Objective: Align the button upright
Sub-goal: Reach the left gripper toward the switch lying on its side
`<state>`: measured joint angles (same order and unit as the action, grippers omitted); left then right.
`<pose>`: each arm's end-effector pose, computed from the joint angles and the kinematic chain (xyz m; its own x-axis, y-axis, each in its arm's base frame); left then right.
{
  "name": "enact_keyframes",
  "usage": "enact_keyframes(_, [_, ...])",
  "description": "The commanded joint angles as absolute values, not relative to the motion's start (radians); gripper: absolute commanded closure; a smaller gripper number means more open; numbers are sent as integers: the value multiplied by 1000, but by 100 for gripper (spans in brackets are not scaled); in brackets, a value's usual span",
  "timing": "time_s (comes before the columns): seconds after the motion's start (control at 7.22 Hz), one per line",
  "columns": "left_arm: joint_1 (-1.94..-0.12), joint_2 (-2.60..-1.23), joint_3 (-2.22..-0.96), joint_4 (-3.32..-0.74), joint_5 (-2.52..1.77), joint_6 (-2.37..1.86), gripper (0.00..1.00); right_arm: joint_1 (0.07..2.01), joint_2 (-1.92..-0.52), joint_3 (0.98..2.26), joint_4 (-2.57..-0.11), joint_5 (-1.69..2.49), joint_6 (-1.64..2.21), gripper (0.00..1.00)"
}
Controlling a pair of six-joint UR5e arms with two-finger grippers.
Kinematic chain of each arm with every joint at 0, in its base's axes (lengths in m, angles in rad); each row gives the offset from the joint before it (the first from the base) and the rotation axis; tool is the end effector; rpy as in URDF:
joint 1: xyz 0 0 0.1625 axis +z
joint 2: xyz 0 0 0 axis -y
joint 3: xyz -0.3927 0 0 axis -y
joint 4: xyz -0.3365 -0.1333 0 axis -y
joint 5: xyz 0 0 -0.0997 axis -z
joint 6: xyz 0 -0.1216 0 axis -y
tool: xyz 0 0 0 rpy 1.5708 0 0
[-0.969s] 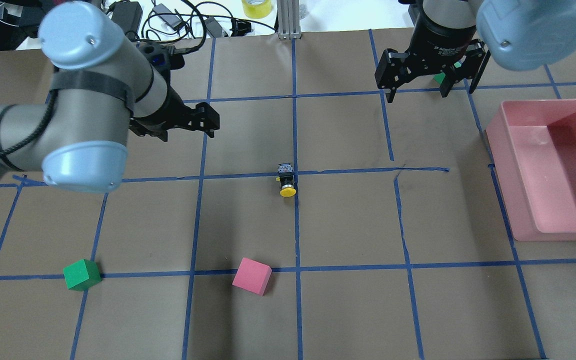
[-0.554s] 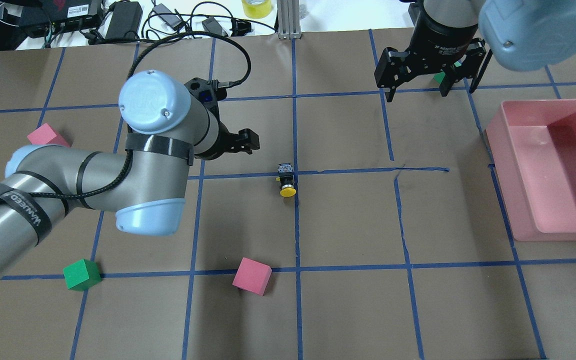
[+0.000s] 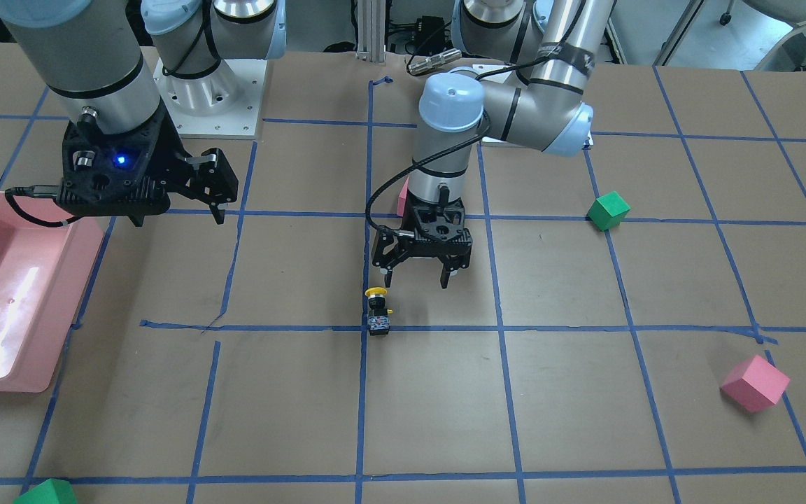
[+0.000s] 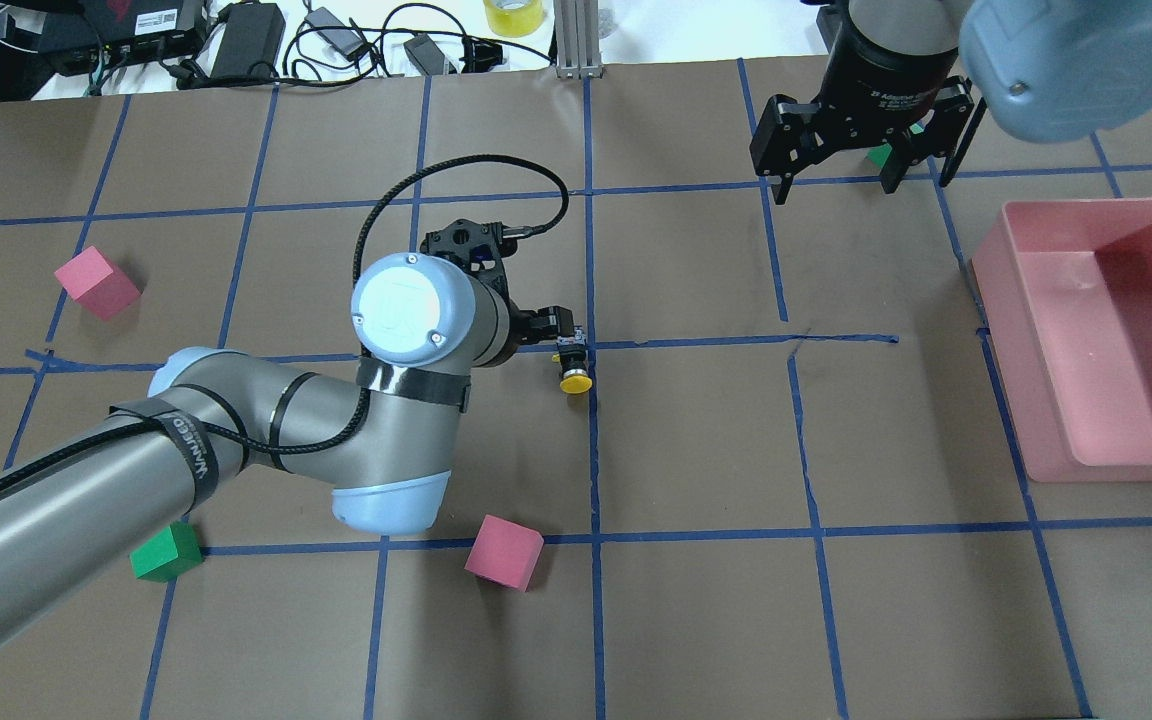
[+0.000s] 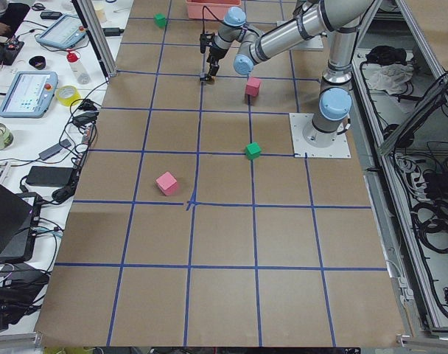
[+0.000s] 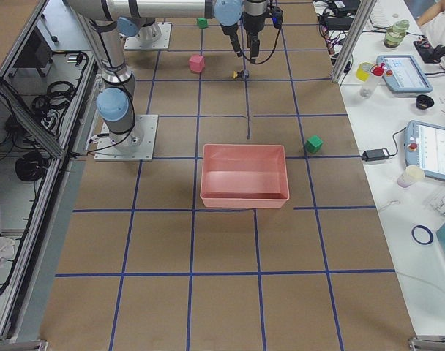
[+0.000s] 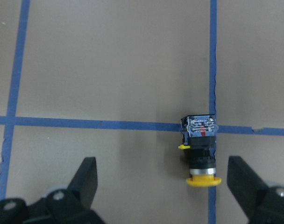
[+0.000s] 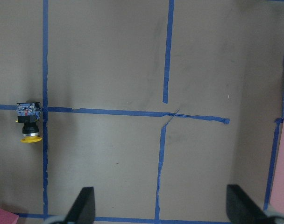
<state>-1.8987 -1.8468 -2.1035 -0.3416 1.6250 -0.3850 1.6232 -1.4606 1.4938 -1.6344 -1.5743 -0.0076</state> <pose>-0.2745 -0.4135 0.2268 -0.9931 -0.0459 0.1075 -0.0852 0.9139 -0.3969 0.1580 -0.4752 0.4231 -0.9982 -0.0599 0.0037 -0.0599 0.9977 -0.0304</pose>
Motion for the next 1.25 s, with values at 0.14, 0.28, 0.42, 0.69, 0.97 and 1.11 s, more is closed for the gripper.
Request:
enact_keyframes(0.14, [-1962, -1986, -2106, -105, 1658, -513, 0, 1623, -1460, 1496, -1637, -1568, -8, 0])
enact_keyframes(0.28, [-1980, -2023, -2106, -98, 1661, -515, 1, 1623, -1460, 1497, -1638, -1568, -8, 0])
enact_keyframes(0.42, [-1991, -2051, -2106, -74, 1661, -518, 2, 1621, -1462, 1497, -1635, -1571, -8, 0])
enact_keyframes(0.69, [-2005, -2072, -2106, -64, 1660, -548, 2, 1621, -1474, 1500, -1637, -1572, -8, 0])
enact_keyframes(0.97, [-2014, -2080, -2106, -67, 1660, -600, 16, 1621, -1476, 1500, -1641, -1572, -8, 0])
enact_keyframes(1.11, [-2014, -2080, -2106, -74, 1655, -610, 68, 1621, -1476, 1500, -1643, -1572, -8, 0])
